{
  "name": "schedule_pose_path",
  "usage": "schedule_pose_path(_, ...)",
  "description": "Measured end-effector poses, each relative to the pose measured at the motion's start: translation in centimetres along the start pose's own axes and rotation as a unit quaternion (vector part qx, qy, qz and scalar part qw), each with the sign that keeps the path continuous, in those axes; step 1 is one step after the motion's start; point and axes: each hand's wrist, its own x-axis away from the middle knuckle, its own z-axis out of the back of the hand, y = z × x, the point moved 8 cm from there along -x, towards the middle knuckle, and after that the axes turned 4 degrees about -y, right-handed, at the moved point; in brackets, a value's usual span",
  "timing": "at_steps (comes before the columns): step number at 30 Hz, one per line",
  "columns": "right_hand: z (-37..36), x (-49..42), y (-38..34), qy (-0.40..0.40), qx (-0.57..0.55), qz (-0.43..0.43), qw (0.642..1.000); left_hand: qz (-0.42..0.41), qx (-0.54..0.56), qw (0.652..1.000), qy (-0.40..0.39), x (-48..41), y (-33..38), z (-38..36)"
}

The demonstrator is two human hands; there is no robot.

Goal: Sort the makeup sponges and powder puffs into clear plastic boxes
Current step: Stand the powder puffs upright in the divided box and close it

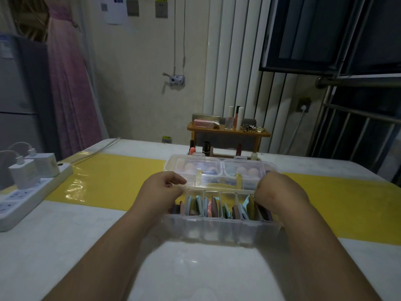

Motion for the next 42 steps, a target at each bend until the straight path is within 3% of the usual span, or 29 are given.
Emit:
schedule_pose_path(17,0.6,0.1,-0.5,0.037,-0.013,0.029,0.999,0.010,0.006,1.000,0.004,0.3,0.4,0.1)
schedule_pose_path(23,1.3,0.6,-0.6,0.084,-0.052,0.030,0.995,0.013,0.017,1.000,0.021,0.3,0.3,1.1)
schedule_pose_path(30,1.2,1.8,-3.1,0.102,-0.146,0.129,0.975,0.016,-0.002,1.000,0.005,-0.7,-0.3,2.7)
schedule_pose_path(36,0.1,2.6,-5.0,0.092,-0.170,0.209,0.959,0.072,-0.151,0.986,-0.007,-1.0,-1.9,4.5)
schedule_pose_path(42,0.0,2.8,-5.4,0.094,-0.167,0.222,0.956,0.165,-0.391,0.904,-0.054,-0.4,-3.9,5.3)
